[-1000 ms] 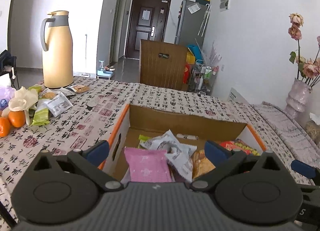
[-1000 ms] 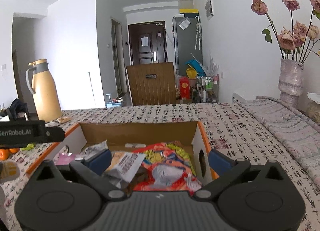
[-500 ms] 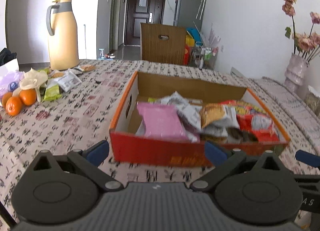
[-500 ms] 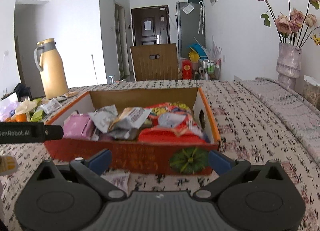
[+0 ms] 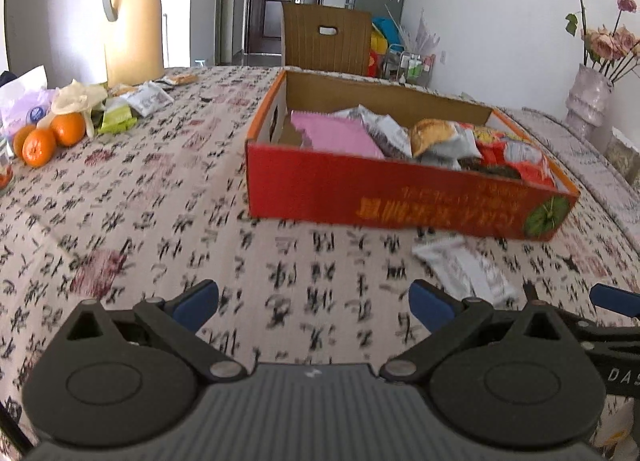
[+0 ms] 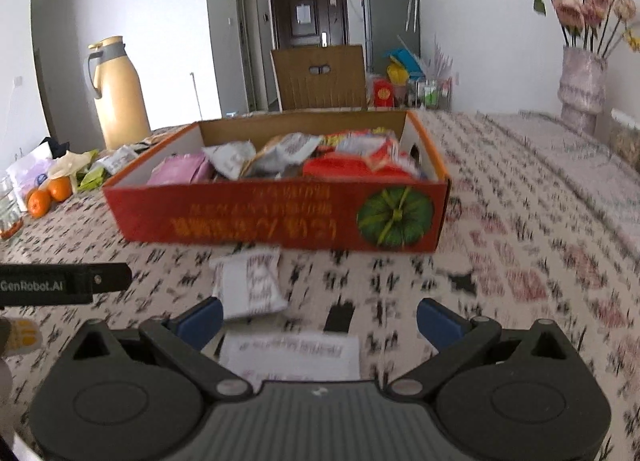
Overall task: Organize snacks
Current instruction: 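Move both grippers back to the packets on the tablecloth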
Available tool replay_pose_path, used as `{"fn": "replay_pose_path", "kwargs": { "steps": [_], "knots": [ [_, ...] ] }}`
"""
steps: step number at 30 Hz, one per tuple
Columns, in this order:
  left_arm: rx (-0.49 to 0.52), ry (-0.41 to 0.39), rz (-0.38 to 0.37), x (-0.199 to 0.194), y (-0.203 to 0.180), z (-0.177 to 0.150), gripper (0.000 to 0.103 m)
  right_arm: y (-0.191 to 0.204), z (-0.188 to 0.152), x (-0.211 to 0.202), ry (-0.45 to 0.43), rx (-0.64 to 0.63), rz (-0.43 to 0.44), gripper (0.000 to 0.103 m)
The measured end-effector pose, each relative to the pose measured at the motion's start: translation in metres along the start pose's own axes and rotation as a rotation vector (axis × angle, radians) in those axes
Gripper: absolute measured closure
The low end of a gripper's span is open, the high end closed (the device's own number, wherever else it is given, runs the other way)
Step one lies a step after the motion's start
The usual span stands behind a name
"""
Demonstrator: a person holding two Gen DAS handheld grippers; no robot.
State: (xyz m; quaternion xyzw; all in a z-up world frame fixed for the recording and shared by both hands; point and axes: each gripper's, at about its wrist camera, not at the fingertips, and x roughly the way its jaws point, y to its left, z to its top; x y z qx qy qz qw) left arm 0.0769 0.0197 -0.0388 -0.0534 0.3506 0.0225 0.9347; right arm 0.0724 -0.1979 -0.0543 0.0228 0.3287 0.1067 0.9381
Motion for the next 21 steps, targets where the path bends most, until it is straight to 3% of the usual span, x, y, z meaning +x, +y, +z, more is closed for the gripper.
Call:
{"fn": "replay_pose_path", "kwargs": {
  "steps": [18, 21],
  "knots": [
    [0.02, 0.035, -0.003, -0.006, -0.001, -0.015, 0.0, 0.013, -0.021, 0.01, 0.07, -0.03, -0.006, 0.0],
    [0.022, 0.042, -0.003, -0.005, -0.001, -0.016, 0.0, 0.016, -0.023, 0.009, 0.054, -0.053, -0.033, 0.012]
  ]
}}
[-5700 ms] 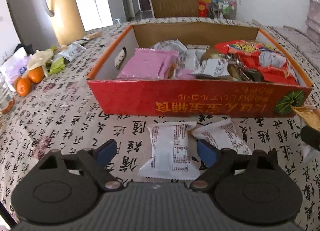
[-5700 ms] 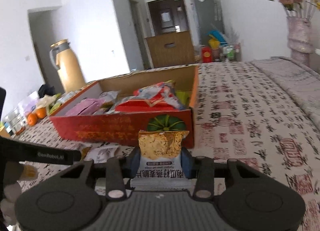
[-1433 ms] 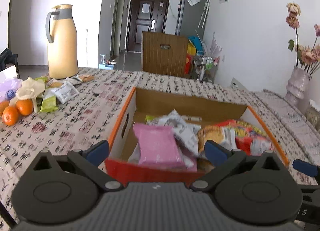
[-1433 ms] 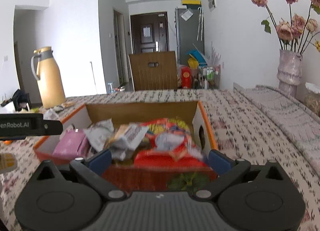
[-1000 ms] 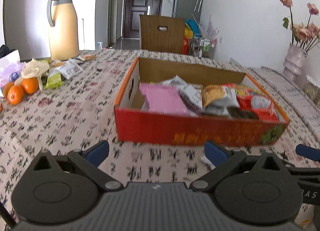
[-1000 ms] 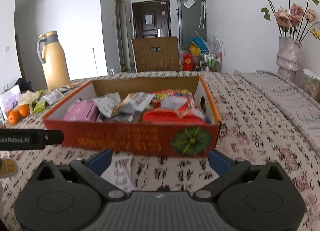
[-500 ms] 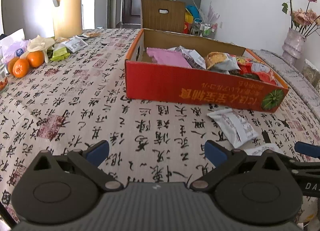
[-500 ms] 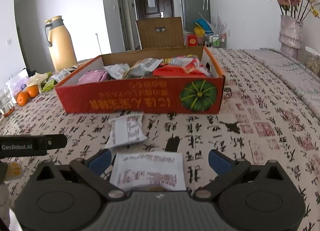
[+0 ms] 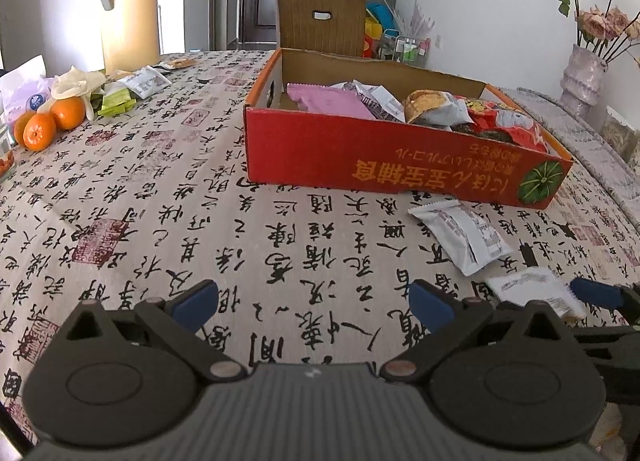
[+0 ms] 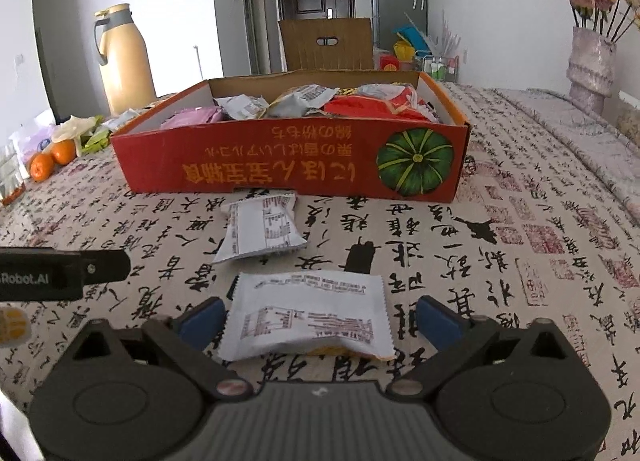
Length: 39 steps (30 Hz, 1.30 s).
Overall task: Organize snacks
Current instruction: 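Move both grippers back to the packets on the tablecloth, then grasp a white packet with the right gripper and lift it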
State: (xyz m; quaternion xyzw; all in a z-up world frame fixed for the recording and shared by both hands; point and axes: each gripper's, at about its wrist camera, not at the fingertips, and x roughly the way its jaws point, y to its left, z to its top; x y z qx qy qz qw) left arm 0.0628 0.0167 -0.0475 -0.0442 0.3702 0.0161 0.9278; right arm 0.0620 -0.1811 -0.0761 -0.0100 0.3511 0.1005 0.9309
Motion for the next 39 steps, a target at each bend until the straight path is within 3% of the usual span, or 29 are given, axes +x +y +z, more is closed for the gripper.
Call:
{"fn": "replay_pose_path", "kwargs": {
  "steps": [3, 15, 25, 39],
  "knots": [
    [0.003, 0.003, -0.001, 0.001, -0.001, 0.0, 0.0, -0.002, 0.0, -0.002, -0.015, -0.007, -0.009, 0.024],
    [0.007, 0.013, -0.001, 0.004, -0.004, -0.003, 0.0, -0.004, -0.006, -0.008, -0.053, -0.034, 0.013, 0.047],
    [0.016, 0.017, 0.002, 0.006, -0.009, -0.004, 0.0, -0.007, -0.008, -0.011, -0.079, -0.02, 0.032, 0.059],
    [0.042, 0.017, 0.004, 0.012, -0.026, 0.005, 0.0, -0.023, -0.003, -0.017, -0.131, 0.024, 0.03, 0.06]
  ]
}}
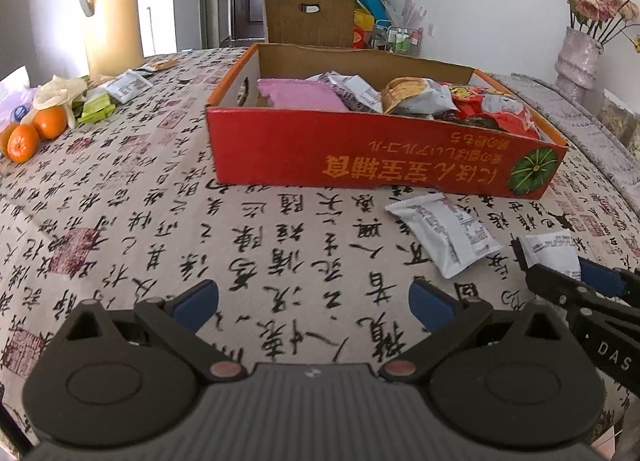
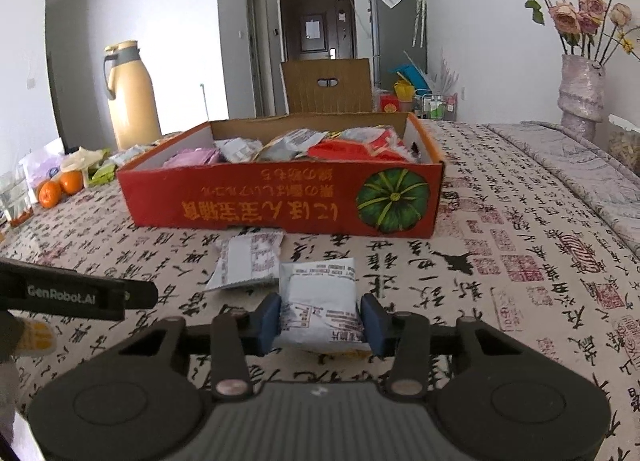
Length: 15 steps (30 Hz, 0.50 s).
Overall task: Organize snacks
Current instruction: 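Grasp a white packet with the right gripper and lift it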
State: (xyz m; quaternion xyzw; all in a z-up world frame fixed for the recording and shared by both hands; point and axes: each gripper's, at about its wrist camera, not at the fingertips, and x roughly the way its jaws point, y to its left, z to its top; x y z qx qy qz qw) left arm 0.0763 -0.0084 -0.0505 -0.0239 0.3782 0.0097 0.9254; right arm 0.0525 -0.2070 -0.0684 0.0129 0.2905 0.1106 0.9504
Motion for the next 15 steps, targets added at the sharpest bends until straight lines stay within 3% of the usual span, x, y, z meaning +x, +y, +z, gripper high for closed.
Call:
{"fn": "replay_pose_path", "kwargs": {
  "steps": [15],
  "knots": [
    [0.023, 0.004, -0.01, 0.016, -0.035, 0.021, 0.0, -0.054, 0.013, 0.002, -0.07, 0.075, -0.085, 0.06]
  ]
}}
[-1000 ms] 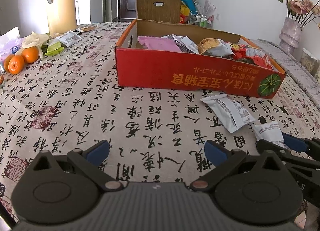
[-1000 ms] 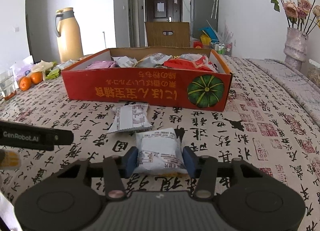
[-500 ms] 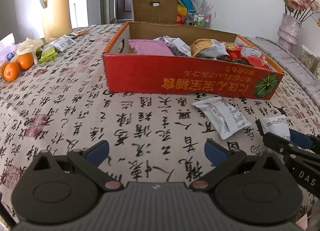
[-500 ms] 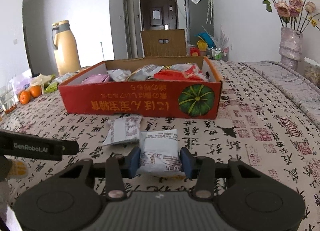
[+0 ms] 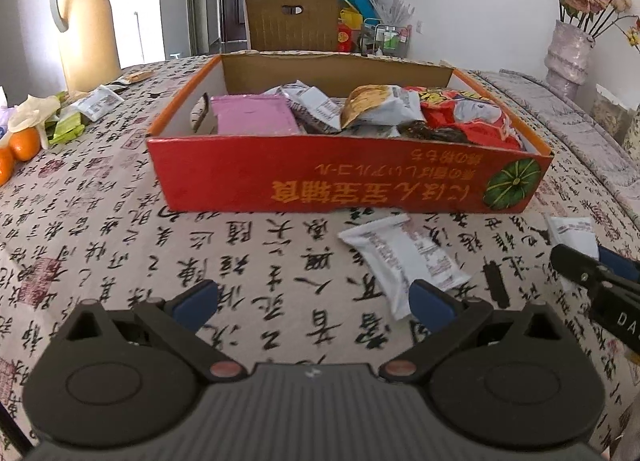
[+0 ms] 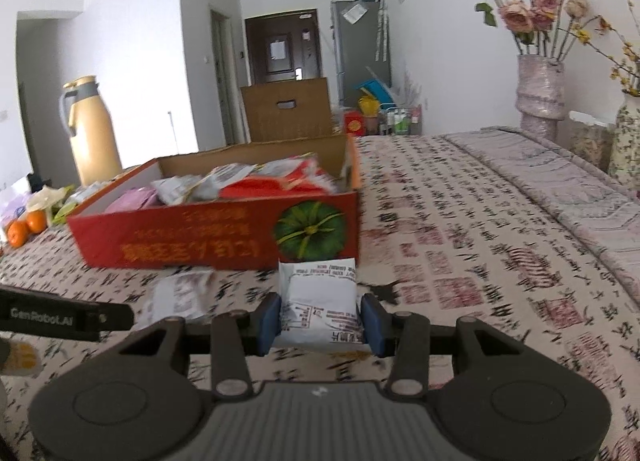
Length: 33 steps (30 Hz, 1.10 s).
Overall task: Organize snacks
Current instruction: 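Grasp a white packet with the right gripper and lift it, then grasp a white packet with the left gripper while the right holds its packet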
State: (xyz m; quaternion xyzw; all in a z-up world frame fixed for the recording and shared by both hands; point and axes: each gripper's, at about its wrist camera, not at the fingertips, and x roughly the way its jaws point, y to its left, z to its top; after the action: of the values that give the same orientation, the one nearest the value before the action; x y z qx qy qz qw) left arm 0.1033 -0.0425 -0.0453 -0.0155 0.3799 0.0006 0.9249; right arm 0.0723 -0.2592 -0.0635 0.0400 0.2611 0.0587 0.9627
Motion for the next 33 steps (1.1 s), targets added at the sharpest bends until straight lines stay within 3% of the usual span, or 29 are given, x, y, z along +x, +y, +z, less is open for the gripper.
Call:
{"fn": "replay_pose_path", "kwargs": {
  "steps": [15, 27, 33],
  "knots": [
    [0.019, 0.005, 0.005, 0.021, -0.04, 0.027, 0.0, -0.049, 0.004, 0.014, -0.013, 0.067, -0.088, 0.059],
    [0.007, 0.061, 0.06, 0.046, -0.054, 0.03, 0.0, -0.054, 0.0, 0.021, 0.006, 0.081, -0.062, 0.059],
    [0.028, 0.072, 0.072, 0.049, -0.058, 0.027, 0.006, -0.054, -0.001, 0.021, 0.006, 0.083, -0.052, 0.058]
  ]
}}
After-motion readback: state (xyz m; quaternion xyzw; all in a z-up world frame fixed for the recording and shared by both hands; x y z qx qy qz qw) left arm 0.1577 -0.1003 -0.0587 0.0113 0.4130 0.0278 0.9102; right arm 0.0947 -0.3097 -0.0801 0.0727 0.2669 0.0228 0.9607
